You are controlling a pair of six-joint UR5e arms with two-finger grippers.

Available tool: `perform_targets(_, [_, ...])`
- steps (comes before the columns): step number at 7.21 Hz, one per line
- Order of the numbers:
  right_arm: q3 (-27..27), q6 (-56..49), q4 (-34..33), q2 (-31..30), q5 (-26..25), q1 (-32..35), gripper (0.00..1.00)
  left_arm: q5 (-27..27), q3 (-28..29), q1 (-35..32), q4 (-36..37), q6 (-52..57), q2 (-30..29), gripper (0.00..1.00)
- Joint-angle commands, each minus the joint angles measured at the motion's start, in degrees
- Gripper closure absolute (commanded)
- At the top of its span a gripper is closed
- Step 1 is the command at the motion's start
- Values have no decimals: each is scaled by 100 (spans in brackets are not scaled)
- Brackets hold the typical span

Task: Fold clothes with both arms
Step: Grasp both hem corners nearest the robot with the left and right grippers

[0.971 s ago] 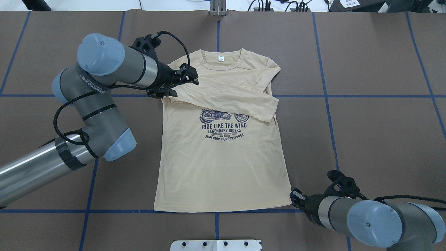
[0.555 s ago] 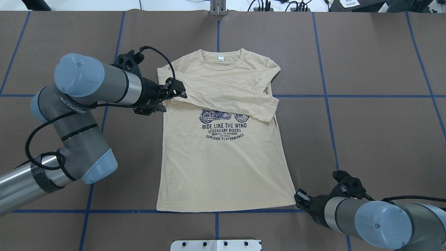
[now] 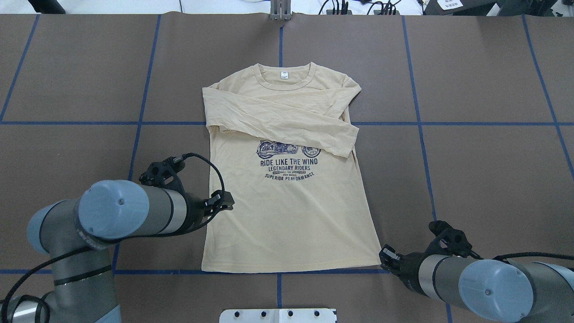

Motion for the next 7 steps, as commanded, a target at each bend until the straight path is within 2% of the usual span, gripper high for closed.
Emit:
perform_targets(1, [3,0,0,-2,-8,-4,100,202,-140,433,51,-176,358,17])
perform_targets(7, [21,0,0,-2,-8,-4,100,149,-35,819,60,-315,403,30])
